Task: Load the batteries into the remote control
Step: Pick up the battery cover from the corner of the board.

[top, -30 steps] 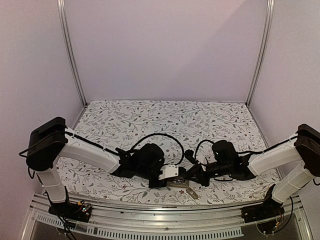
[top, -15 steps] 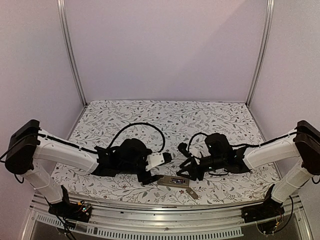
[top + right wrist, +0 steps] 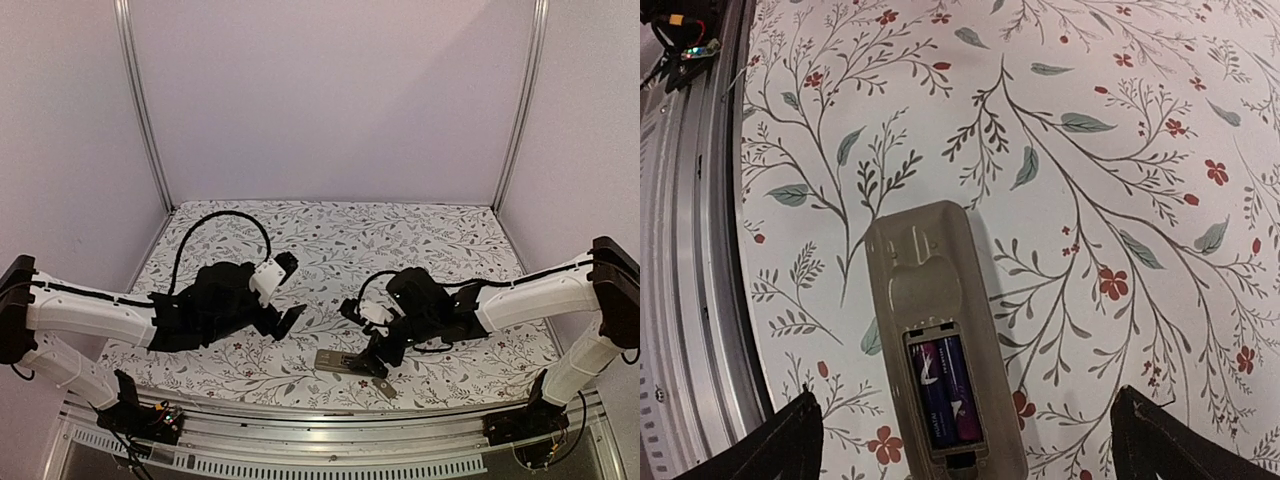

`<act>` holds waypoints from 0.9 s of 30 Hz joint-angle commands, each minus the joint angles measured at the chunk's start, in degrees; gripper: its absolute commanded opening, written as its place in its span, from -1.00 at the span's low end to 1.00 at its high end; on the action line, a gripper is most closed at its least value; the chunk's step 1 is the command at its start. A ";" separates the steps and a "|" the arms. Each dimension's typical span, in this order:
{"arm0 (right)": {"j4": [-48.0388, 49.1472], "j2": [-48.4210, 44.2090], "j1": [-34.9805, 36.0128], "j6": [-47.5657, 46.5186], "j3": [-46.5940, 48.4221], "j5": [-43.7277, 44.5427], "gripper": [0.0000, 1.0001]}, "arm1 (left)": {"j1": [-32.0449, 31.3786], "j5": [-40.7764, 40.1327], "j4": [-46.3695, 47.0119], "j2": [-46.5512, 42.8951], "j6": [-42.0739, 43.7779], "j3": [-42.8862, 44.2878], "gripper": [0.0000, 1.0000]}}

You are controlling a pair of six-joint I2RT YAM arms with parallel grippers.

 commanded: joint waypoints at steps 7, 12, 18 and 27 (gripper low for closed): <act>-7.55 -19.47 -3.09 29.06 -1.54 5.01 0.98 | 1.17 -0.37 7.28 -6.73 -7.89 -7.25 0.99; -1.08 -24.70 -4.63 41.19 -4.73 -4.34 0.98 | 0.90 -0.48 7.36 -7.09 -9.01 -8.15 0.99; 6.85 -35.76 -8.37 30.44 -8.29 -5.98 0.92 | -0.20 0.69 7.52 -11.75 -8.83 -9.84 0.99; -22.85 -25.29 -6.94 -23.99 6.36 -21.17 0.62 | -1.93 2.88 6.48 -16.79 -6.88 -11.97 0.99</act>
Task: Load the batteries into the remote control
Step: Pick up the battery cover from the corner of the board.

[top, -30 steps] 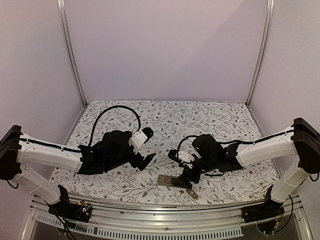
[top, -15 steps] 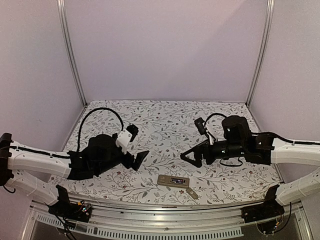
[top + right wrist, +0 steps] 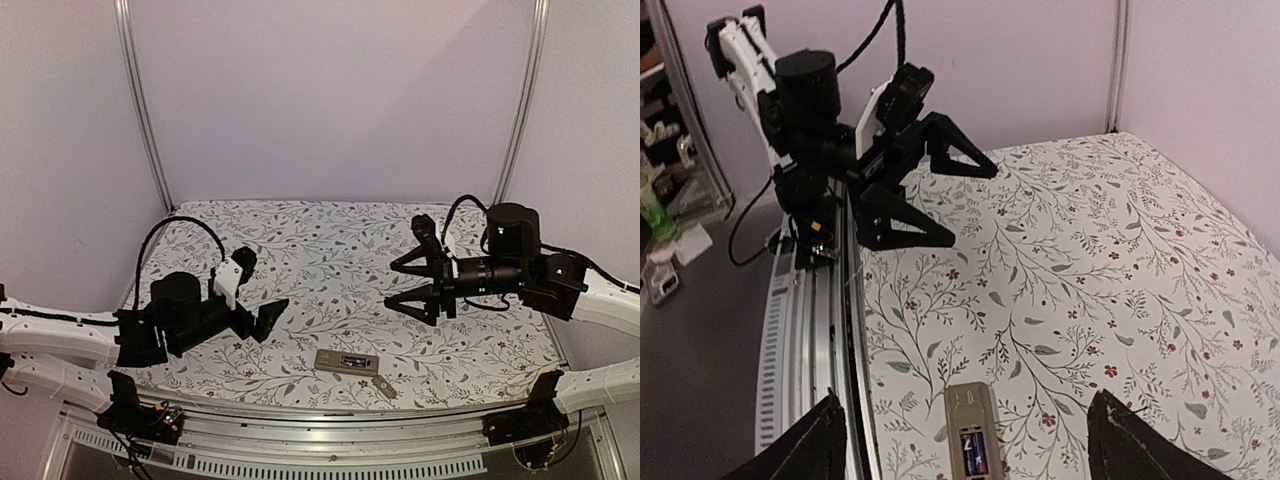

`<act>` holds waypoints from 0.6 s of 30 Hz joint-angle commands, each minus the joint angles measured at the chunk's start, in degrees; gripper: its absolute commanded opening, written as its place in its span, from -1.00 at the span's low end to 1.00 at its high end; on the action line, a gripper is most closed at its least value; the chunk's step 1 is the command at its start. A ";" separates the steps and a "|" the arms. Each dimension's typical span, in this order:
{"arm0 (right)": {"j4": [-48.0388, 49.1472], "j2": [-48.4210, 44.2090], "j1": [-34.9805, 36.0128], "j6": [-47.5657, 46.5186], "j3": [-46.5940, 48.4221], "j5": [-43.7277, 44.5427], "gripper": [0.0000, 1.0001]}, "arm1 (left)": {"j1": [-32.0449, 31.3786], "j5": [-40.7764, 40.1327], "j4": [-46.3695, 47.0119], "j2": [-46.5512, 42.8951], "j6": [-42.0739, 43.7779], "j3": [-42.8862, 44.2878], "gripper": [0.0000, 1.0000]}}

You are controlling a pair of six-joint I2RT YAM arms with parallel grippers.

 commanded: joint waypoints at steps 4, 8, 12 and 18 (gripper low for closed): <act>-33.99 22.57 7.57 -48.78 12.94 -6.09 0.62 | -2.53 -0.19 -1.30 -0.64 1.75 -1.00 0.99; -36.41 29.49 8.60 -54.80 12.58 -2.37 0.43 | -2.97 -2.49 -1.28 -0.48 2.46 -1.35 0.99; -32.78 29.41 8.77 -56.34 7.70 1.61 0.14 | -3.11 -2.29 -0.42 0.38 3.00 -1.97 0.99; -29.33 32.63 12.73 -57.56 4.40 8.03 -0.15 | -2.99 -2.83 0.13 4.14 6.15 -1.30 0.99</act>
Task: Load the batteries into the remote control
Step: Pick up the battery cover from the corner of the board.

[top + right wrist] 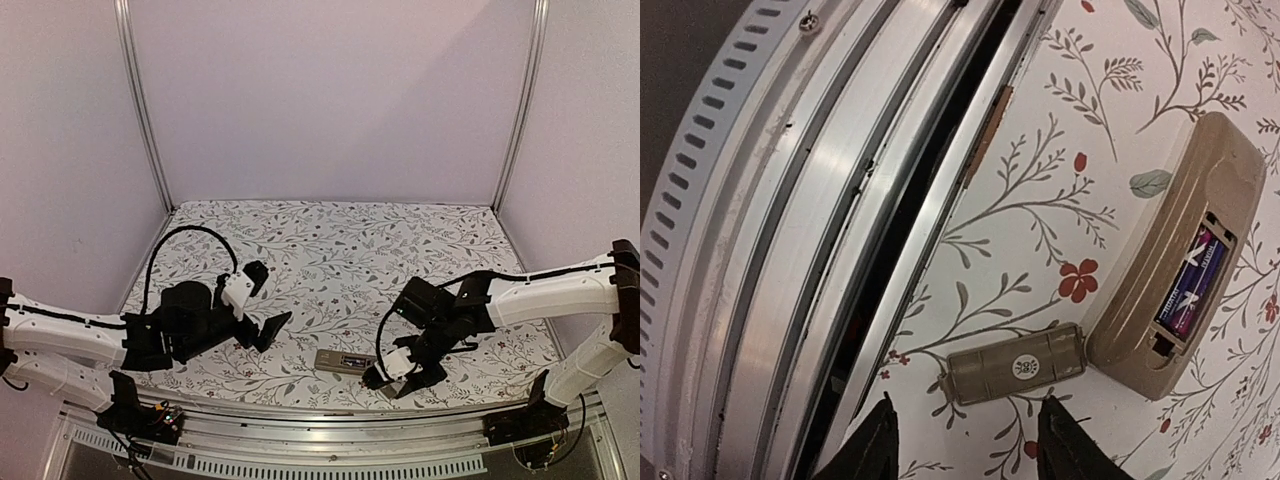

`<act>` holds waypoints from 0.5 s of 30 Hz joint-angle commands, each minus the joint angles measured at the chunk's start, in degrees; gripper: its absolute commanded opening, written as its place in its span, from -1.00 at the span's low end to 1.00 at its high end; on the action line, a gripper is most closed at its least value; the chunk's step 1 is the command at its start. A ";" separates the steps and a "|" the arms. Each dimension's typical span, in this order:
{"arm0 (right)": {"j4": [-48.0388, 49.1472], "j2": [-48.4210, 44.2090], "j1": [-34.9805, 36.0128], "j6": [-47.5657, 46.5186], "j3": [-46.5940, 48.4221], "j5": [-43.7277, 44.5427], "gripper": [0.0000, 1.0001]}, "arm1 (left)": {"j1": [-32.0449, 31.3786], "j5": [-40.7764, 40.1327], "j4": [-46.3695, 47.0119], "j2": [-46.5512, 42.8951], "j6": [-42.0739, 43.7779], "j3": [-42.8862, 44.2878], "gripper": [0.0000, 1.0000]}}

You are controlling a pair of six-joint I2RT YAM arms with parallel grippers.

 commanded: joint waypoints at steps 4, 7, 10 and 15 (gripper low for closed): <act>4.44 4.24 3.45 -3.83 -0.96 5.89 -0.31 | -0.63 -1.73 0.38 5.20 3.50 0.76 0.99; 3.99 4.33 3.43 -4.72 -0.83 5.70 -0.36 | -0.65 -1.21 0.36 6.38 4.02 1.42 0.99; 2.05 4.96 3.48 -5.43 -1.22 5.62 -0.36 | -0.74 -1.40 0.74 6.90 4.72 1.65 0.99; 1.39 5.43 3.51 -5.90 -2.15 5.57 -0.39 | -0.67 -1.66 1.23 7.00 5.65 1.66 0.99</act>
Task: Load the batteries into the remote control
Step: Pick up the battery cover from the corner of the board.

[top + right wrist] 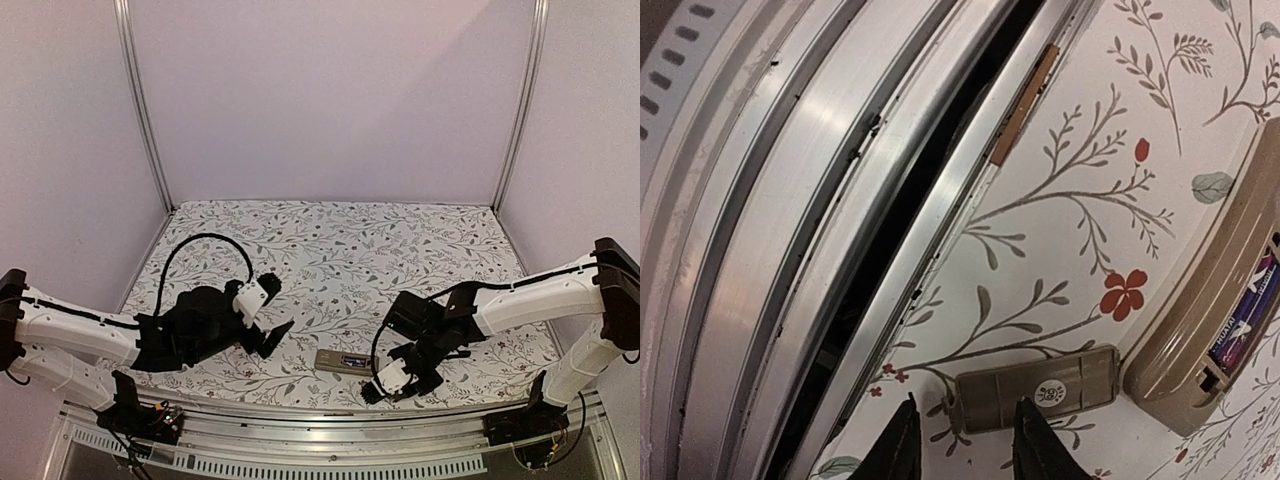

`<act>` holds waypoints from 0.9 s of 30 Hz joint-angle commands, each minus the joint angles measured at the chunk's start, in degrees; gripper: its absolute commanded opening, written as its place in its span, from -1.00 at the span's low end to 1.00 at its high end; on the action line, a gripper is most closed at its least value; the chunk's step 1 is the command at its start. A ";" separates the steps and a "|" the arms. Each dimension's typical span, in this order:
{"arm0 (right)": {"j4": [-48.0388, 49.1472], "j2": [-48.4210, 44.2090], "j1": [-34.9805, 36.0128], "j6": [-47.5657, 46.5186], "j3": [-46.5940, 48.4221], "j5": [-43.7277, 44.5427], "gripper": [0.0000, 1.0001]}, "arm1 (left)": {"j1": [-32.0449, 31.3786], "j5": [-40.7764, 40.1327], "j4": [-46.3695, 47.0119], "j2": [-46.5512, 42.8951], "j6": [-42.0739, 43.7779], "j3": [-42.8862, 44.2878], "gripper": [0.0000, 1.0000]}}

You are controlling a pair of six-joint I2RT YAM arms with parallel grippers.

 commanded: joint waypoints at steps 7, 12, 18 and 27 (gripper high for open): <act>0.79 2.02 0.25 -1.65 -1.51 -0.71 -0.49 | -0.62 -0.47 1.18 0.66 1.42 1.28 0.99; 0.74 2.84 0.23 -1.08 -1.74 -0.58 -0.60 | -0.61 -0.64 0.49 1.04 1.59 1.66 0.99; -0.05 2.85 0.28 -0.44 -1.26 -0.40 -0.77 | -0.59 -0.58 0.61 0.71 2.00 1.85 0.99; -2.38 3.13 0.97 0.73 0.60 -1.64 -1.00 | -0.63 0.42 -0.34 -0.57 1.97 1.61 0.99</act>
